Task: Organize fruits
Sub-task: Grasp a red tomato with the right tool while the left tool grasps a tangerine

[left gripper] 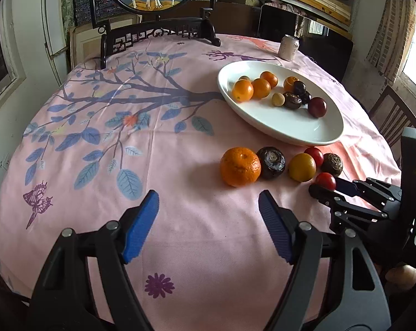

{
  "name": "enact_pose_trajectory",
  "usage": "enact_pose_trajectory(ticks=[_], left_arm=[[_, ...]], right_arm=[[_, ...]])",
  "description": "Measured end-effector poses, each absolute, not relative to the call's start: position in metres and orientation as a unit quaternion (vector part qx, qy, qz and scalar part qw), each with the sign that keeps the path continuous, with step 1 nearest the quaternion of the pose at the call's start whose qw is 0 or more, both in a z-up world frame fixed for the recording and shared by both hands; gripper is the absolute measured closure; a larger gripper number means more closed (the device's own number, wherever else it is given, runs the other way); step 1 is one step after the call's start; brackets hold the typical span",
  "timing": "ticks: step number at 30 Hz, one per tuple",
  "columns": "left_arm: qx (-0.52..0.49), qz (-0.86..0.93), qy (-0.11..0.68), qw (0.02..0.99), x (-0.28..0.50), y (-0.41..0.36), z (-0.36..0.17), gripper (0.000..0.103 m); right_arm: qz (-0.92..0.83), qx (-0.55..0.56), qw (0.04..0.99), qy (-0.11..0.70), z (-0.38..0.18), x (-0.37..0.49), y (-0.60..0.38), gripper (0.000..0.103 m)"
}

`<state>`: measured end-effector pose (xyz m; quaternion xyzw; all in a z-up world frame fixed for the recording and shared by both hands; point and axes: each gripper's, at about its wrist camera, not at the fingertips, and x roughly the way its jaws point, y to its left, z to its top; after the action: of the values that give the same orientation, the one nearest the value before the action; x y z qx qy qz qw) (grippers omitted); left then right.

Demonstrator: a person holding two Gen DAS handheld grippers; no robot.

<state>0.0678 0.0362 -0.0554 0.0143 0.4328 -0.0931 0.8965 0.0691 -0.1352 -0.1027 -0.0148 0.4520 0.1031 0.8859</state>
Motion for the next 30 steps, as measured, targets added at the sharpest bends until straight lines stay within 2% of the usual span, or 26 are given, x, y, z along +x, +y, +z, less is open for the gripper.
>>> enact_pose_trajectory(ticks=[10, 11, 12, 15, 21, 30], left_arm=[[0.047, -0.096, 0.465, 0.879, 0.106, -0.001, -0.086, 0.027], [0.049, -0.093, 0.470, 0.876, 0.109, -0.004, -0.089, 0.030], [0.052, -0.091, 0.474, 0.874, 0.113, -0.006, -0.091, 0.041], [0.042, -0.106, 0.494, 0.862, 0.123, -0.010, -0.098, 0.057], [0.026, -0.108, 0.482, 0.869, 0.129, -0.010, -0.096, 0.059], [0.015, -0.120, 0.450, 0.885, 0.094, 0.001, -0.073, 0.060]], right_arm=[[0.112, 0.016, 0.891, 0.440, -0.082, 0.036, -0.161, 0.071], [0.110, 0.023, 0.890, 0.441, -0.083, 0.035, -0.165, 0.071], [0.110, 0.030, 0.889, 0.443, -0.083, 0.034, -0.168, 0.071], [0.111, 0.045, 0.888, 0.444, -0.085, 0.032, -0.175, 0.071], [0.113, 0.050, 0.892, 0.436, -0.080, 0.027, -0.176, 0.071], [0.115, 0.047, 0.896, 0.426, -0.071, 0.019, -0.171, 0.071]])
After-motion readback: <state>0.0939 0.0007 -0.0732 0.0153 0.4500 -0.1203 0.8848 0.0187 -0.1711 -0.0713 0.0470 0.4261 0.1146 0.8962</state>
